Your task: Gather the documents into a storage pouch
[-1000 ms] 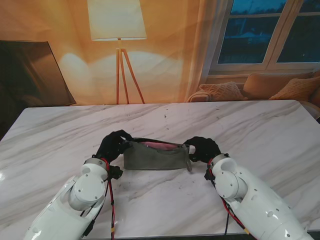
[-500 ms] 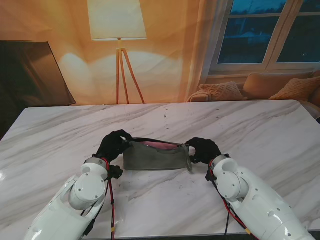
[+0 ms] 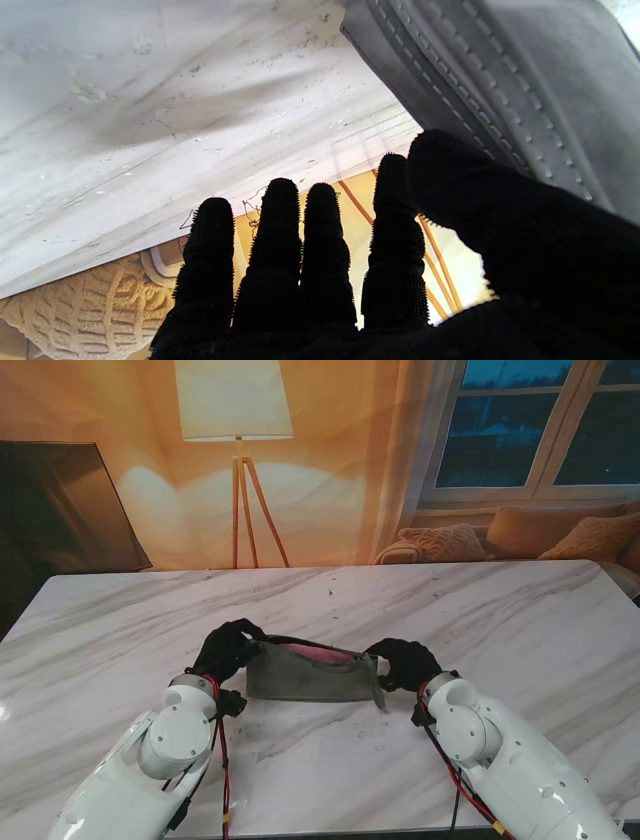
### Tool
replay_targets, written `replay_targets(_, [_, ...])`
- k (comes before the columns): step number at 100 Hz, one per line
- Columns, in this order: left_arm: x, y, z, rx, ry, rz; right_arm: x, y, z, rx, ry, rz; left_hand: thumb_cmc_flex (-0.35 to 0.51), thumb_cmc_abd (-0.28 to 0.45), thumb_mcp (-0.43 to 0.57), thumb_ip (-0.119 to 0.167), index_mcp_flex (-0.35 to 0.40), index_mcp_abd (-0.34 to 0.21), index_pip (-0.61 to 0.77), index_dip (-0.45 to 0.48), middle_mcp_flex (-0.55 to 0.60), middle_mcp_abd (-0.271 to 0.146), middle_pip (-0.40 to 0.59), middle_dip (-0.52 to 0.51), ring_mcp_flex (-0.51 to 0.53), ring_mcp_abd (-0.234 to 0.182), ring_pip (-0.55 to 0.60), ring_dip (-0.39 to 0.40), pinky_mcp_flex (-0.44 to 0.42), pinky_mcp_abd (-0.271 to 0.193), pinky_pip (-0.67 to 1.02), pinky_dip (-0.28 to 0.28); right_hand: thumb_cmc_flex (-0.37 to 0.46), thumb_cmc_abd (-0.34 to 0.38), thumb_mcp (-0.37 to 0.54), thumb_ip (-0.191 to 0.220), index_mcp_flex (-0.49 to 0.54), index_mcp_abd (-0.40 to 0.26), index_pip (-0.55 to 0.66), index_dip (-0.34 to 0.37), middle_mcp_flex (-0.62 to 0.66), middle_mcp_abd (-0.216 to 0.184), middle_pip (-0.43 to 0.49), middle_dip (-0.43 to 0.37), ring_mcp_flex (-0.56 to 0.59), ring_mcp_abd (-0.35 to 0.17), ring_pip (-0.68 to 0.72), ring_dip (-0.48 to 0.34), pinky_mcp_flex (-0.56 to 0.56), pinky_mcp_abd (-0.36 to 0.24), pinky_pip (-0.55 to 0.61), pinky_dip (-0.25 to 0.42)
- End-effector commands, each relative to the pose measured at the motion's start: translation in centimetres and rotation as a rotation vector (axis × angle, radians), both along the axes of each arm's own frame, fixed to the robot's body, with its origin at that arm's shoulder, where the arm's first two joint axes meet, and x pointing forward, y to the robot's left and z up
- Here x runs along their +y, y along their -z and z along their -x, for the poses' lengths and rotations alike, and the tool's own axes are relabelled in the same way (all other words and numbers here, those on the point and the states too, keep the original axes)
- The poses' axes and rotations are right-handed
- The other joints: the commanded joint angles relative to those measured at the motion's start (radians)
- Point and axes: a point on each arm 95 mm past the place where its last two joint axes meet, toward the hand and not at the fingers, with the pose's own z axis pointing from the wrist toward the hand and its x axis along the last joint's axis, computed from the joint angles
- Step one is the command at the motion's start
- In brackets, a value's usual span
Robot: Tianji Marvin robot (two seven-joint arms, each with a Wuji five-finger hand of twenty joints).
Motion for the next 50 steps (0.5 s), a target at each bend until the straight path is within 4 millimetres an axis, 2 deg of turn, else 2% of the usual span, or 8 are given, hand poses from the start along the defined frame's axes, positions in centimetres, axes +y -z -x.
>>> replay_targets(1, [-0.43,-0.02,0.03,0.009,0.012,0.011,-0.01,-0.15,-0.05,0.015,-0.011,0.014,0.049,0.014,0.035,0.006,0.035,0.003,0.059,0.028,0.051,-0.001,0.092,0.042,0.067,0.059,0.051,0.015,-0.002,-0.061,-0.009,0.015,0.014,-0.054,0.026,-0.009,-0.040,0.010,-0.020,-0.008,-0.046,-0.007,-0.011,-0.007,-0.008,-0.007,-0.016,-0.015,-0.006,-0.007,-0.006,-0.017])
replay_targets(19, [-0.52,-0.03,0.05,0.016,0.010,0.018,-0.31,-0.28,-0.06,0.020,-0.012,0.029,0.061,0.021,0.032,0.003,0.033,0.004,0.071,0.041,0.053,0.004,0.112,0.050,0.075,0.061,0.072,0.024,0.002,-0.059,-0.001,0.027,-0.013,-0.106,0.003,-0.022,-0.094,0.026,-0.043,-0.018,-0.066,-0.006,-0.012,-0.008,-0.018,-0.007,-0.024,-0.019,-0.011,-0.009,-0.018,-0.025])
replay_targets(36, [-0.58,-0.04,0.07,0.018,0.005,0.023,-0.43,-0.47,-0.13,0.012,-0.017,0.023,0.063,0.021,0.028,0.003,0.032,0.005,0.075,0.045,0.054,0.008,0.120,0.048,0.082,0.063,0.080,0.026,0.008,-0.058,0.004,0.034,-0.034,-0.117,-0.005,-0.029,-0.099,0.019,-0.046,-0.020,-0.067,-0.007,-0.013,-0.009,-0.017,-0.008,-0.026,-0.019,-0.011,-0.009,-0.025,-0.026])
replay_targets(50, [-0.62,-0.04,0.06,0.015,0.005,0.025,-0.01,-0.42,-0.14,-0.007,-0.014,-0.009,0.062,0.022,0.027,0.003,0.031,0.003,0.074,0.046,0.053,0.007,0.122,0.045,0.080,0.062,0.081,0.026,0.007,-0.057,0.003,0.038,-0.051,-0.105,-0.014,-0.033,-0.051,-0.035,-0.030,-0.015,-0.039,-0.006,-0.008,-0.007,0.002,0.003,-0.018,-0.014,0.001,0.001,-0.020,-0.021])
